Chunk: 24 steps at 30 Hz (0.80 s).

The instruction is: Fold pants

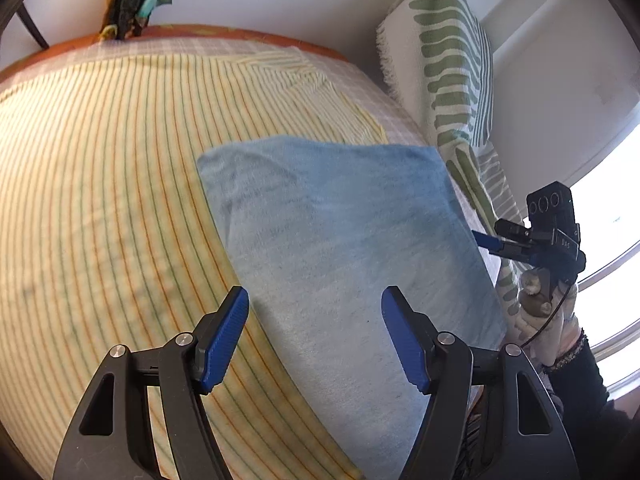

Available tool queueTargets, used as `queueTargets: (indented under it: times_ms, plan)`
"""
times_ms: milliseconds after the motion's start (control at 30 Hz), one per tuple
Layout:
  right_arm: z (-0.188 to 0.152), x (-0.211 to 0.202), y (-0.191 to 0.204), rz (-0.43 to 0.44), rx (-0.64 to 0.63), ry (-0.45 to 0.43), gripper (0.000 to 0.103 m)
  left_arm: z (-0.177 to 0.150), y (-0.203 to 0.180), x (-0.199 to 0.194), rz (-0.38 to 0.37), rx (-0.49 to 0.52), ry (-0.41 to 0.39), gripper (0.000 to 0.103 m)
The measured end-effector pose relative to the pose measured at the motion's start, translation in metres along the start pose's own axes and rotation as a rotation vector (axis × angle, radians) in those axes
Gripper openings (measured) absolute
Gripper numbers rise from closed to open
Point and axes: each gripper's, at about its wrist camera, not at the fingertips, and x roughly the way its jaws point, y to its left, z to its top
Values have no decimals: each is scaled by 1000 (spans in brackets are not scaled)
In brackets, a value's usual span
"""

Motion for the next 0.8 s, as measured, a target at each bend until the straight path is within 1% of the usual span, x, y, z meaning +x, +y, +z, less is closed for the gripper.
queueTargets:
  times_ms: [67,167,233,300,400,433,500,533,567,667,733,800]
  plan:
    - [1,7,1,22,-19,22,79,-3,-1,6,-3,-9,6,69]
    - [1,18,-2,6,-35,50,79,-6,-2,13,1,-18,9,69]
    - [3,25,-5,18,-32,63,79,-7,-2,19,4,-20,21,69]
    - [3,32,-7,27,-39,76,79,-8,-5,22,15,-2,10,69]
    - [-1,36,-2,24,-90,74,79,-8,-11,25,28,17,1,69]
    - [-2,36,1,13,-104,69,77,-8,-12,26,30,20,-2,69]
    - [-7,37,8,-43,-144,58,65,-9,-13,26,35,29,-8,69]
    - [-11,35,11,-57,-164,58,61,-9,-13,26,38,32,-11,69]
    - [-13,35,14,-51,-176,60,54,-9,-14,27,42,36,-12,69]
    - [-16,31,19,-53,-196,53,53,-9,-15,28,47,44,-11,69]
    - [-15,33,20,-76,-226,57,53,-9,-16,28,52,52,-7,69]
    - [-14,34,21,-92,-227,53,53,-9,-16,28,56,57,-6,69]
